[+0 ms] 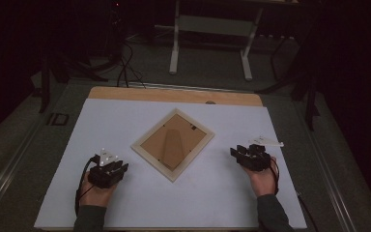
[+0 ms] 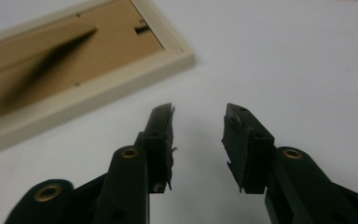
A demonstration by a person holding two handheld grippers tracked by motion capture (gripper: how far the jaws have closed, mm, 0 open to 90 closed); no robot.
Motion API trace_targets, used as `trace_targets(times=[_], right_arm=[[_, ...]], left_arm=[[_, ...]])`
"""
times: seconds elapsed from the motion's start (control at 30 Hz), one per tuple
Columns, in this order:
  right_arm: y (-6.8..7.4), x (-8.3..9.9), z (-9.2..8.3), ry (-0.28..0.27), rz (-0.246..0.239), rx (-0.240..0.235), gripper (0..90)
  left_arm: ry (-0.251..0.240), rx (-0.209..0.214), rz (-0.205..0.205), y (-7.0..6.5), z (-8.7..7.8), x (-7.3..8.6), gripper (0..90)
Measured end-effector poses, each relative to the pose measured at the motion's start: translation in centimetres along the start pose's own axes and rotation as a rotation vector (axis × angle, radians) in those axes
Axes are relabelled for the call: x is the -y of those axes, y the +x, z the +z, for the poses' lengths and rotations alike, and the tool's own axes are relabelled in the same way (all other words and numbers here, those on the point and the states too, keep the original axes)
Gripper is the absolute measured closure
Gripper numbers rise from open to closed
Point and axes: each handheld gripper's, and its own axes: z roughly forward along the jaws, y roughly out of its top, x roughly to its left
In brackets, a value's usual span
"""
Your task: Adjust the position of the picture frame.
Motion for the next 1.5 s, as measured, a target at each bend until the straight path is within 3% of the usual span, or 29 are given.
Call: trace_targets(times=[0.2, 0.43, 0.73, 0.87, 1.0, 1.2, 1.37, 1.5], right_arm=[[0.2, -0.8, 0.9, 0.011, -0.004, -0.026, 77.3], [0.4, -1.3, 1.5, 0.007, -0.006, -0.036, 79.1], [-0.5, -1.8, 2.7, -0.005, 0.017, 0.016, 73.6], [-1.0, -1.8, 3.5, 0.010, 0.012, 0.011, 76.3], [-1.0, -1.8, 4.2, 0.039, -0.026, 0.006, 82.5], [-0.7, -2.0, 5.0, 0.049, -0.071, 0.019, 88.9], [-0.7, -2.5, 5.9, 0.063, -0.079, 0.027, 90.0], [-0.4, -3.0, 6.9, 0.070, -0.078, 0.028, 90.0]], left_arm=[[-0.009, 0.020, -0.027, 0.3, 0.1, 0.0, 74.7], [-0.016, -0.015, -0.053, 0.5, 0.3, 0.3, 74.1], [0.008, -0.029, -0.021, 0.1, 0.7, 0.1, 73.5], [0.020, -0.029, -0.004, -0.2, 1.0, -0.1, 73.2], [0.027, -0.030, 0.018, -0.5, 1.3, -0.2, 73.2], [0.026, -0.044, 0.030, -0.7, 1.4, -0.4, 79.9], [0.033, -0.048, 0.027, -0.7, 1.4, -0.4, 89.0], [0.028, -0.058, 0.041, -0.9, 1.4, -0.5, 90.0]])
